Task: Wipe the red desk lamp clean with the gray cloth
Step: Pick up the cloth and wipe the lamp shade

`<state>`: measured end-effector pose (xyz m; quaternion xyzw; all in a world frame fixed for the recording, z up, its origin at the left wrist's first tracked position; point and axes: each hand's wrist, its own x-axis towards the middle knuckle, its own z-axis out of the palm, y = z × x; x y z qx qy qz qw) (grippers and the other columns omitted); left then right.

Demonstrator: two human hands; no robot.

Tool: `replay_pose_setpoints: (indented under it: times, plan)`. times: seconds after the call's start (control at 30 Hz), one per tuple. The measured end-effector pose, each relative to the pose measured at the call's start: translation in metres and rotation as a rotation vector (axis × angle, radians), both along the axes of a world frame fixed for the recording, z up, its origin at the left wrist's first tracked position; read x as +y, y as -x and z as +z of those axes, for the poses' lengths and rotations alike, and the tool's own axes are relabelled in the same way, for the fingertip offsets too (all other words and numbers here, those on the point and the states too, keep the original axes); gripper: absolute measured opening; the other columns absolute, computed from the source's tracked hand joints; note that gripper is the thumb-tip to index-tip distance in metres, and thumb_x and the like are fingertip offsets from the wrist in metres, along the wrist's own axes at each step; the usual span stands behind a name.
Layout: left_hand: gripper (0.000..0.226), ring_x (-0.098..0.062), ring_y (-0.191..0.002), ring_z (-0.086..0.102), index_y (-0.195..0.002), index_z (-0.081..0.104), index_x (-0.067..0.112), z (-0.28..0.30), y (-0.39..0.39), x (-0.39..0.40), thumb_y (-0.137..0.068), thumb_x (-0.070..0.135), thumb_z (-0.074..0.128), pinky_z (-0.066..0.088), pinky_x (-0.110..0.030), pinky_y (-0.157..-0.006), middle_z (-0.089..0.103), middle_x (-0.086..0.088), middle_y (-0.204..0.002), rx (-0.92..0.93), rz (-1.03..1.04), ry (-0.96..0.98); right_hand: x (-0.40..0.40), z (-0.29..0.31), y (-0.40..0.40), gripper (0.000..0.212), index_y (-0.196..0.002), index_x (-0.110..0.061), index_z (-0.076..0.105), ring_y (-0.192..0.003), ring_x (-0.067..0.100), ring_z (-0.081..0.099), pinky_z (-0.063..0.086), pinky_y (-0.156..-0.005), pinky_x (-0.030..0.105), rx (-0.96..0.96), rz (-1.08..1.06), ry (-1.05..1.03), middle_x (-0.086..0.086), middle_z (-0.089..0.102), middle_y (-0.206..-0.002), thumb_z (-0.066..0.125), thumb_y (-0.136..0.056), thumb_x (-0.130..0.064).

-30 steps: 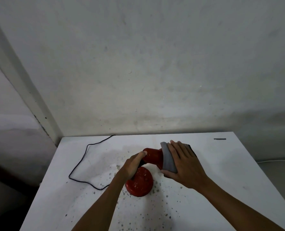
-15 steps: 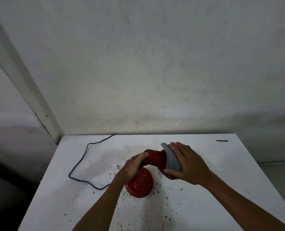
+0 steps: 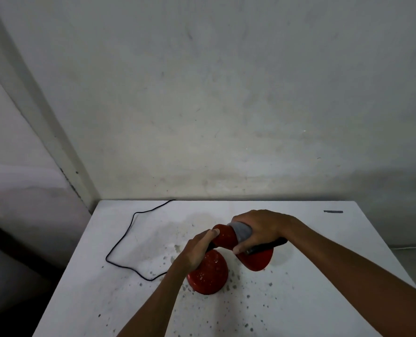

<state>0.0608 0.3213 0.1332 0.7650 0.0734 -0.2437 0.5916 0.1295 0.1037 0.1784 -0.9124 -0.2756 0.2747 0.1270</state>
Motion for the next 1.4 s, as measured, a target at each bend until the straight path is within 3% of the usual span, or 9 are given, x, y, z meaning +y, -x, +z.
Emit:
replay_pose_setpoints:
  times: [0.1, 0.23, 0.37, 0.57, 0.83, 1.03, 1.13, 1.23, 1.4]
  plan:
    - [0.025, -0.017, -0.107, 0.049, -0.110, 0.048, 0.029, 0.002, 0.001, 0.000, -0.103, 0.049, 0.034, 0.038, -0.035, -0.100, 0.054, -0.002, -0.122, 0.002, 0.010, -0.031, 0.018, 0.004, -0.008, 0.052, -0.105, -0.045, 0.059, -0.094, 0.012, 0.069, 0.059, -0.084, 0.034, 0.079, 0.040, 0.010, -0.017, 0.068, -0.102, 0.072, -0.070, -0.081]
    - [0.046, -0.023, -0.121, 0.053, -0.133, 0.050, 0.027, -0.001, 0.005, 0.001, -0.101, 0.055, 0.033, 0.038, -0.040, -0.107, 0.052, -0.007, -0.144, -0.009, 0.008, -0.015, 0.022, 0.005, -0.007, 0.068, -0.110, -0.040, 0.064, -0.093, 0.013, 0.072, 0.062, -0.086, 0.039, 0.108, 0.006, -0.029, -0.014, 0.072, -0.103, 0.071, -0.062, -0.088]
    - [0.023, -0.007, -0.095, 0.054, -0.095, 0.052, 0.040, 0.002, 0.008, 0.000, -0.103, 0.051, 0.033, 0.038, -0.035, -0.097, 0.057, 0.000, -0.121, -0.037, -0.002, -0.025, 0.011, 0.000, 0.013, 0.077, -0.123, -0.042, 0.058, -0.099, 0.012, 0.068, 0.059, -0.091, 0.037, -0.024, -0.033, -0.030, -0.015, 0.070, -0.114, 0.066, -0.064, -0.090]
    - [0.029, -0.007, -0.097, 0.058, -0.095, 0.058, 0.034, 0.002, 0.008, 0.003, -0.102, 0.052, 0.036, 0.039, -0.038, -0.101, 0.063, 0.014, -0.103, -0.036, -0.007, 0.010, -0.023, -0.028, 0.051, 0.095, -0.150, -0.043, 0.038, -0.127, 0.007, 0.055, 0.050, -0.105, 0.030, -0.327, -0.142, -0.129, -0.019, 0.055, -0.143, 0.053, -0.072, -0.094]
    - [0.040, -0.011, -0.091, 0.066, -0.095, 0.066, 0.022, 0.004, 0.009, 0.005, -0.098, 0.055, 0.042, 0.044, -0.030, -0.086, 0.071, 0.008, -0.090, -0.076, 0.008, 0.050, -0.030, -0.051, 0.072, 0.055, -0.146, -0.037, 0.053, -0.142, 0.003, 0.047, 0.040, -0.121, 0.040, -0.195, -0.506, -0.762, -0.021, 0.056, -0.148, 0.045, -0.099, -0.066]
    - [0.033, -0.009, -0.100, 0.056, -0.110, 0.051, 0.024, -0.012, 0.054, -0.024, -0.090, 0.045, 0.066, 0.048, -0.028, -0.085, 0.055, 0.005, -0.110, -0.480, 0.571, -0.166, -0.027, -0.038, 0.080, 0.045, -0.144, -0.041, 0.054, -0.141, -0.001, 0.046, 0.039, -0.121, 0.040, -0.239, -0.513, -0.750, -0.027, 0.056, -0.146, 0.042, -0.104, -0.057]
    - [0.015, -0.015, -0.084, 0.065, -0.104, 0.057, 0.022, -0.007, 0.088, -0.059, -0.093, 0.024, 0.067, 0.057, -0.025, -0.073, 0.063, 0.004, -0.094, -0.568, 0.480, 0.086, -0.018, -0.025, 0.089, 0.042, -0.145, -0.042, 0.052, -0.138, -0.001, 0.050, 0.041, -0.119, 0.036, -0.288, -0.542, -0.772, -0.028, 0.057, -0.144, 0.041, -0.105, -0.052]
    - [0.027, -0.018, -0.108, 0.066, -0.128, 0.057, 0.023, -0.002, 0.101, -0.088, -0.101, 0.022, 0.055, 0.056, -0.031, -0.089, 0.068, 0.007, -0.114, -0.448, 0.235, 0.313, 0.001, -0.022, 0.099, 0.054, -0.148, -0.042, 0.048, -0.137, 0.001, 0.051, 0.042, -0.119, 0.038, -0.364, -0.583, -0.722, -0.023, 0.056, -0.146, 0.031, -0.102, -0.064]
    - [0.026, -0.025, -0.102, 0.069, -0.114, 0.065, 0.022, 0.006, 0.097, -0.097, -0.101, 0.005, 0.051, 0.058, -0.027, -0.084, 0.075, 0.001, -0.101, -0.254, 0.429, 0.433, 0.024, -0.016, 0.111, 0.071, -0.153, -0.040, 0.037, -0.150, 0.015, 0.028, 0.022, -0.127, 0.045, -0.293, -0.627, -0.503, -0.008, 0.042, -0.160, 0.008, -0.095, -0.066]
